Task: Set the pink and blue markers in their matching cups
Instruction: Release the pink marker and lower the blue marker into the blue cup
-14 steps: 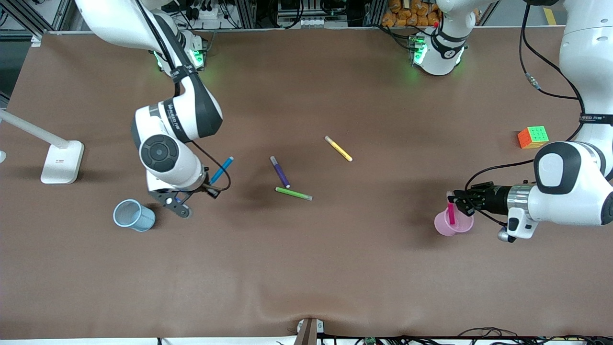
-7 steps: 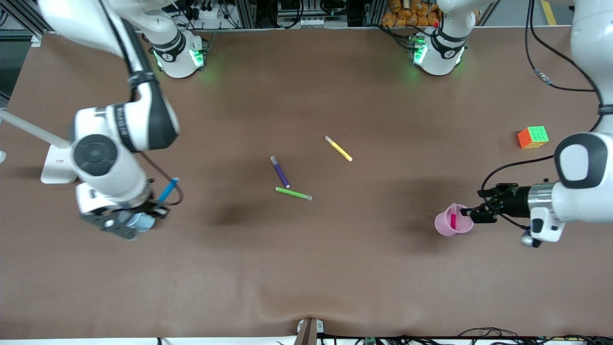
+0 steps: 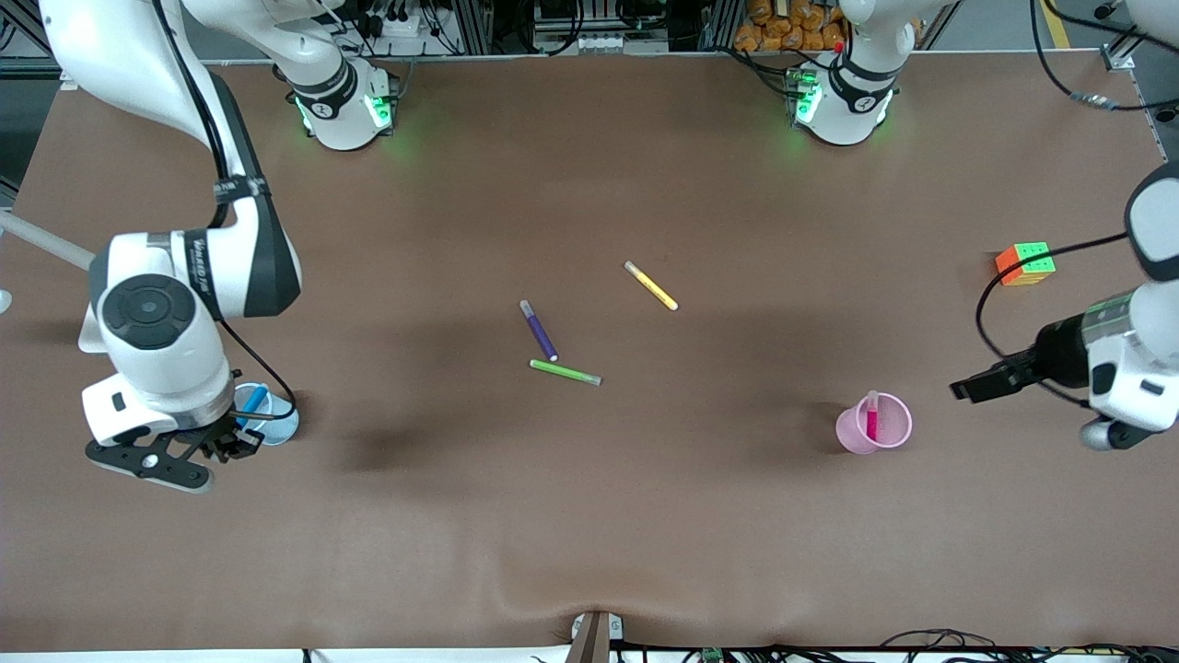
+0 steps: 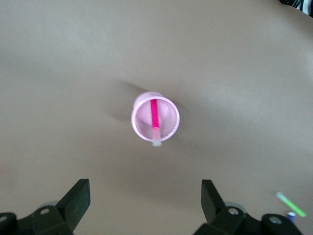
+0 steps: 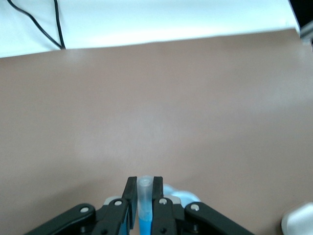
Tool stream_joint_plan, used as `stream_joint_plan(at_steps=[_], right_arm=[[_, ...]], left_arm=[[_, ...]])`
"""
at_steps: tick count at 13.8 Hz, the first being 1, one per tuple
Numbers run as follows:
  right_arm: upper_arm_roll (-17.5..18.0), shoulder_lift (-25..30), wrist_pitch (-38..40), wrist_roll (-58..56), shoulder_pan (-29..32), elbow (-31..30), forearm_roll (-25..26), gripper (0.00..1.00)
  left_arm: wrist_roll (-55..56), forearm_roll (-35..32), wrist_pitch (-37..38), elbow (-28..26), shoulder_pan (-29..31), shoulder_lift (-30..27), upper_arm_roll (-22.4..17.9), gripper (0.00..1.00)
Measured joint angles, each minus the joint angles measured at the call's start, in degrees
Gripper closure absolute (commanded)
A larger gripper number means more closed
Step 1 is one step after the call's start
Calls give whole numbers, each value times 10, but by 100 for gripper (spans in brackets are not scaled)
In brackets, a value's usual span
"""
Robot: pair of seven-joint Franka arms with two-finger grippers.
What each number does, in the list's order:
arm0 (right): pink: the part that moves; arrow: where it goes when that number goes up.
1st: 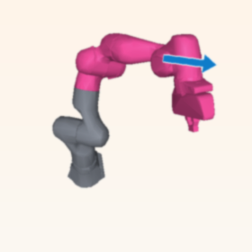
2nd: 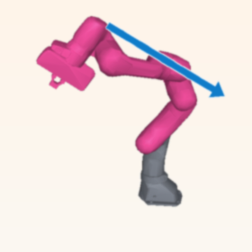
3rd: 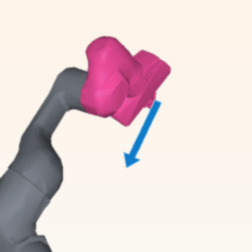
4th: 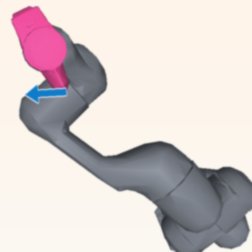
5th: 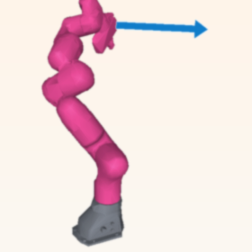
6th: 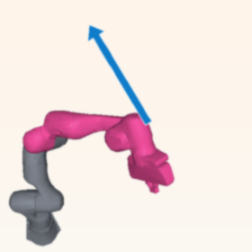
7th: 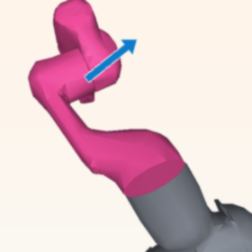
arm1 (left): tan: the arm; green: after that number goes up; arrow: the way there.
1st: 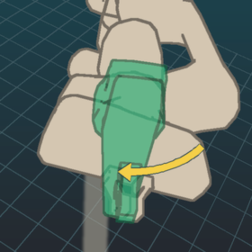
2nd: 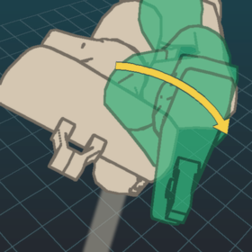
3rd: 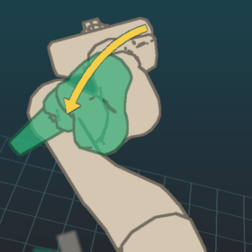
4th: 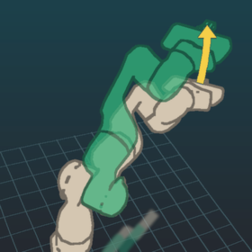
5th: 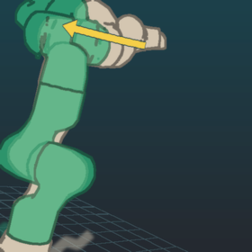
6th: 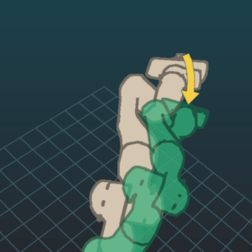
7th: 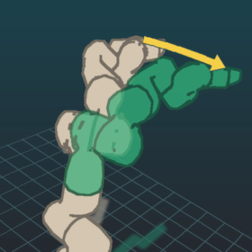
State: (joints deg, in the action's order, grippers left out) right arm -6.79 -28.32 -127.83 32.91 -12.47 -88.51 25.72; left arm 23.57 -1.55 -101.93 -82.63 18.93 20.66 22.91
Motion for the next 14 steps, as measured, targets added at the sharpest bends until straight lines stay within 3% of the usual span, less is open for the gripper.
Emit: stream_joint_plan(at_steps=[4,13,14], right_arm=[[-1,-9,-114,-5,51,-53,28,100],[1,-9,-188,-5,62,-127,28,100],[1,-8,-188,-5,62,-131,28,83]], left_arm=[[-53,-21,51,0,0,-55,0,0],[-144,-22,107,-1,0,-170,0,0],[-145,-22,115,-2,0,-176,0,0]])
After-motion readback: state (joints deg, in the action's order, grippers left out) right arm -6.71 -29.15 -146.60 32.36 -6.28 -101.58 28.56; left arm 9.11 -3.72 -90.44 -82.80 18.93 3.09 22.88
